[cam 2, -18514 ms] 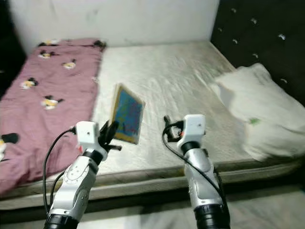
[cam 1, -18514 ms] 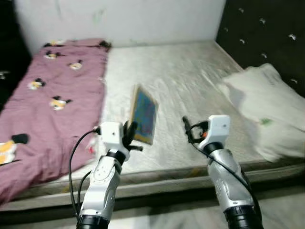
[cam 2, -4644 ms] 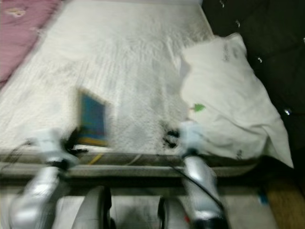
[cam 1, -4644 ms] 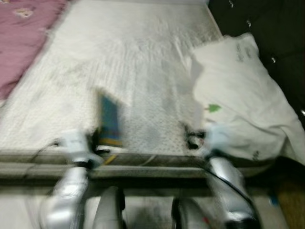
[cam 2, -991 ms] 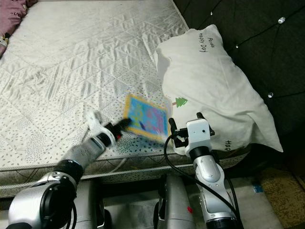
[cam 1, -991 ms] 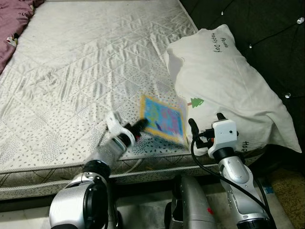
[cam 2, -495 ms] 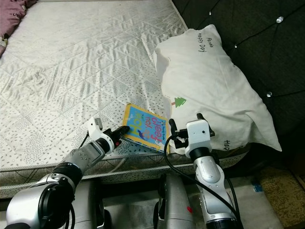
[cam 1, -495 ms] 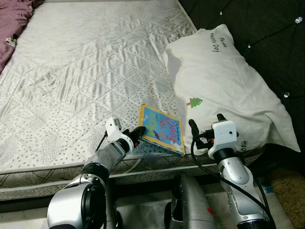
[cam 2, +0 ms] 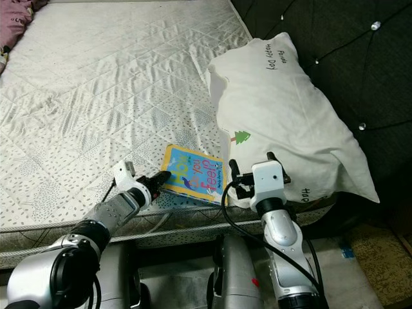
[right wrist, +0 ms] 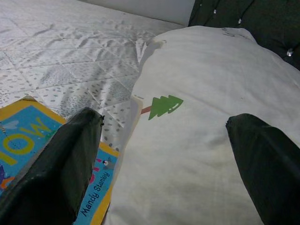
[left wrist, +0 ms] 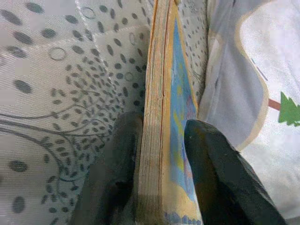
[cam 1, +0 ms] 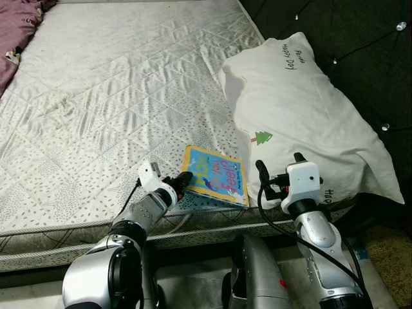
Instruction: Clean up the room
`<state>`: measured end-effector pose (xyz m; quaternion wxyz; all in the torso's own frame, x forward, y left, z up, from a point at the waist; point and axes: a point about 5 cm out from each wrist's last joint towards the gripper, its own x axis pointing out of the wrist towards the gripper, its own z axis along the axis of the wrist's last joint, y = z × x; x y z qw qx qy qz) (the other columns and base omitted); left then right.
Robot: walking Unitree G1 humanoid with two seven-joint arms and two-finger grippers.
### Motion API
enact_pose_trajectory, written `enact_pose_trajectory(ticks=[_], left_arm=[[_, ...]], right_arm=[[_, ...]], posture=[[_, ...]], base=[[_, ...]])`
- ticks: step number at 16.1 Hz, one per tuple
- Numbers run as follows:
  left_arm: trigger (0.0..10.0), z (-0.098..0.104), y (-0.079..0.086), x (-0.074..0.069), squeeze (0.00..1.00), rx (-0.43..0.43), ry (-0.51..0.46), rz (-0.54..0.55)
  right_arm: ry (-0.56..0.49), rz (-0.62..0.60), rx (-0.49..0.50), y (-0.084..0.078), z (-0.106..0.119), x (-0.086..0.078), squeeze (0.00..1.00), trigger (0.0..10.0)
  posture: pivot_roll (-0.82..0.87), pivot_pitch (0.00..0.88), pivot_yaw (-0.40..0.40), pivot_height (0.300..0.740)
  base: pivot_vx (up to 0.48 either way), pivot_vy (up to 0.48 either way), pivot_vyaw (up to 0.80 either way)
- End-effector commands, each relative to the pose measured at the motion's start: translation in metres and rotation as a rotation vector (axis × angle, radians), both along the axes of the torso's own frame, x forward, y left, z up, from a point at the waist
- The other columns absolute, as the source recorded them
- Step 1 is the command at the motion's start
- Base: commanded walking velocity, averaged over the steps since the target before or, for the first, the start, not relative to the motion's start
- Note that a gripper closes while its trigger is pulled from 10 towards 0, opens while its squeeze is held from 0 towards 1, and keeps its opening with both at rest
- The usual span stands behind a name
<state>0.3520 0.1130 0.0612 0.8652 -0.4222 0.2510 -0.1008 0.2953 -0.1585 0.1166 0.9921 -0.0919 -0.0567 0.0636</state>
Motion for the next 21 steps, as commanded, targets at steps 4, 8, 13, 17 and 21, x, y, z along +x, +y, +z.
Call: enact_pose_trajectory(ticks=[4,8,13,17,21], left_arm=[[10.0,-0.001,0.001,0.0,1.0,0.021,0.008,0.008],[10.0,-0.001,0.004,0.001,1.0,0.088,0.002,0.01],[10.0,-0.002,-0.006,-0.002,1.0,0.192,-0.023,-0.098],[10.0,-0.007,-0.013,-0.006,1.0,0.312,-0.046,-0.171],[10.0,-0.001,0.007,-0.004,1.0,0.422,-0.118,-0.113]], right_arm=[[0.003,-0.008,0.001,0.001,-0.003,0.0,0.0,10.0],[0.001,-0.012,0.001,0.0,-0.003,0.001,0.0,10.0],[-0.003,-0.012,-0.002,0.0,-0.002,0.004,0.0,10.0],[-0.008,0.004,0.01,0.007,-0.002,0.007,0.0,10.0],[-0.013,0.002,0.011,0.005,-0.002,0.01,0.0,10.0]], posture=[[-0.1,0.153,0.01,0.562],[-0.1,0.151,0.013,0.562],[-0.09,0.145,0.011,0.562],[-0.07,0.136,0.01,0.562],[-0.05,0.126,0.014,0.562]], base=[[0.0,0.0,0.0],[0.0,0.0,0.0],[0.0,0.0,0.0],[0.0,0.0,0.0],[0.0,0.0,0.0]])
